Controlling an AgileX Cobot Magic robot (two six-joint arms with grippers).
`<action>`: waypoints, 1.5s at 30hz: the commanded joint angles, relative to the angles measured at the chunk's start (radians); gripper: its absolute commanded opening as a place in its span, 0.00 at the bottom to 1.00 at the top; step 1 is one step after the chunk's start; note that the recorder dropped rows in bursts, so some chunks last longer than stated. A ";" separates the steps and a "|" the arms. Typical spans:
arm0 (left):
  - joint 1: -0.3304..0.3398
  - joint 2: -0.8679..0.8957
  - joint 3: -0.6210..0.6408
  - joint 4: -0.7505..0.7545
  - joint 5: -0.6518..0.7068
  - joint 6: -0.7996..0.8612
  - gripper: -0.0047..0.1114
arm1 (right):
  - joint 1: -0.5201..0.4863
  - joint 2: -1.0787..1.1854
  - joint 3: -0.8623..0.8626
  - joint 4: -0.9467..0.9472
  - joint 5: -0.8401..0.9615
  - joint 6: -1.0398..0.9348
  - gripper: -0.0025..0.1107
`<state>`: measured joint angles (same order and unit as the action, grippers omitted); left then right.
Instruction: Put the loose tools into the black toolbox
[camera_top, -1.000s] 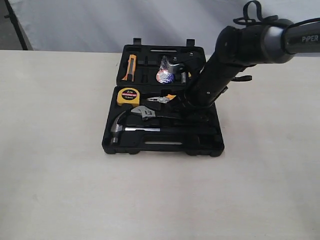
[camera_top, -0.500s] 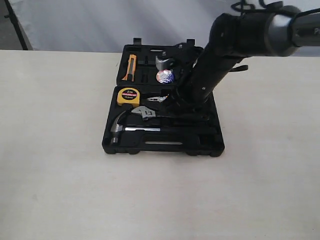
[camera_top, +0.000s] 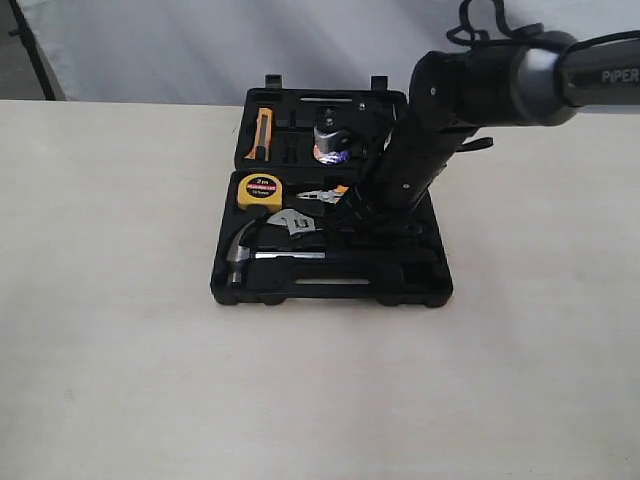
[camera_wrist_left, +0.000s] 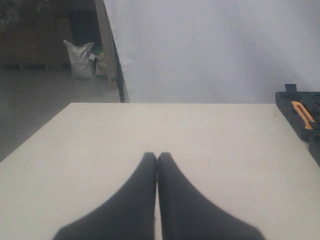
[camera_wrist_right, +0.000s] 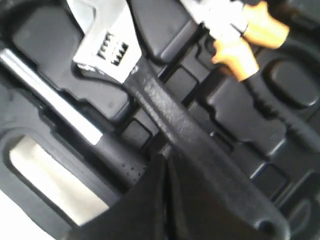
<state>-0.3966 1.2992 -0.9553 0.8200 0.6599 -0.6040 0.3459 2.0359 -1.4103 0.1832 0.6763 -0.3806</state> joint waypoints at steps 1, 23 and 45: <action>0.003 -0.008 0.009 -0.014 -0.017 -0.010 0.05 | -0.007 -0.039 0.000 -0.011 -0.034 0.003 0.02; 0.003 -0.008 0.009 -0.014 -0.017 -0.010 0.05 | -0.007 0.171 0.000 -0.105 -0.076 0.054 0.02; 0.003 -0.008 0.009 -0.014 -0.017 -0.010 0.05 | -0.020 -0.079 0.039 -0.049 -0.012 0.111 0.02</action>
<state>-0.3966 1.2992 -0.9553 0.8200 0.6599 -0.6040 0.3444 1.9789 -1.3937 0.1256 0.6531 -0.2837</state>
